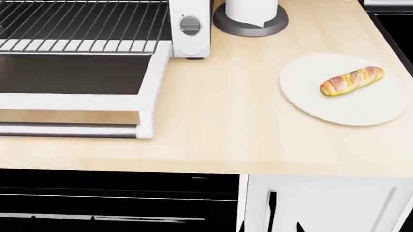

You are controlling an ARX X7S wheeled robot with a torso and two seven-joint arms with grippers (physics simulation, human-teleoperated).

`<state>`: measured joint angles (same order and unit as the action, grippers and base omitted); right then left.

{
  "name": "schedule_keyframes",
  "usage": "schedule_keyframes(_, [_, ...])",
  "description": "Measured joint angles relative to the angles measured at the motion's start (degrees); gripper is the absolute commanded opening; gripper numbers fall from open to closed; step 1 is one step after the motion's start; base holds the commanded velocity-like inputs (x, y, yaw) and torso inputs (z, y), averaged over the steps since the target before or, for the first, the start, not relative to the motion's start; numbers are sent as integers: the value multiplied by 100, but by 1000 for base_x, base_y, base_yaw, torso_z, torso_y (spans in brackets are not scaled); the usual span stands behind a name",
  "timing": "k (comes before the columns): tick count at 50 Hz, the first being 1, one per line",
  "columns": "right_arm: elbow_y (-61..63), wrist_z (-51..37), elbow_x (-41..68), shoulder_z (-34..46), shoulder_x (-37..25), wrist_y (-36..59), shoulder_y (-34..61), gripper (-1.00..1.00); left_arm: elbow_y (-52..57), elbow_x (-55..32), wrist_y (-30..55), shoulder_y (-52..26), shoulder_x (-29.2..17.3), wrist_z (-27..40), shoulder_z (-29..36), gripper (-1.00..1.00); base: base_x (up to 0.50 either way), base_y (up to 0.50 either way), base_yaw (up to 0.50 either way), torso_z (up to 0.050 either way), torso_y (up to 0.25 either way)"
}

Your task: Place the baguette on the rack of the toaster oven.

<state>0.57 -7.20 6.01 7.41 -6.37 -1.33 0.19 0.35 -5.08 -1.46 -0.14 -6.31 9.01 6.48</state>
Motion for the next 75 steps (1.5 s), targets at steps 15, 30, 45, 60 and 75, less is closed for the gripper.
schedule_keyframes(15, [-5,-92,21,106,-79,-25,11,100,0,-100,15,-16,-64,99,64,100,46,109,0,0,0])
schedule_keyframes(30, [5,-184,78,172,-138,-8,17,100,41,-225,-64,6,-123,158,104,100,0,0,0,45,0])
schedule_keyframes(45, [-4,-254,148,225,-190,14,40,100,70,-284,-147,3,-174,233,159,100,0,0,0,50,0])
schedule_keyframes(60, [-13,-322,195,282,-240,31,60,100,81,-299,-171,6,-237,300,233,100,0,0,0,44,0])
schedule_keyframes(75, [-1,-371,229,350,-289,16,60,100,141,-366,-29,22,-300,342,301,100,0,0,0,0,0])
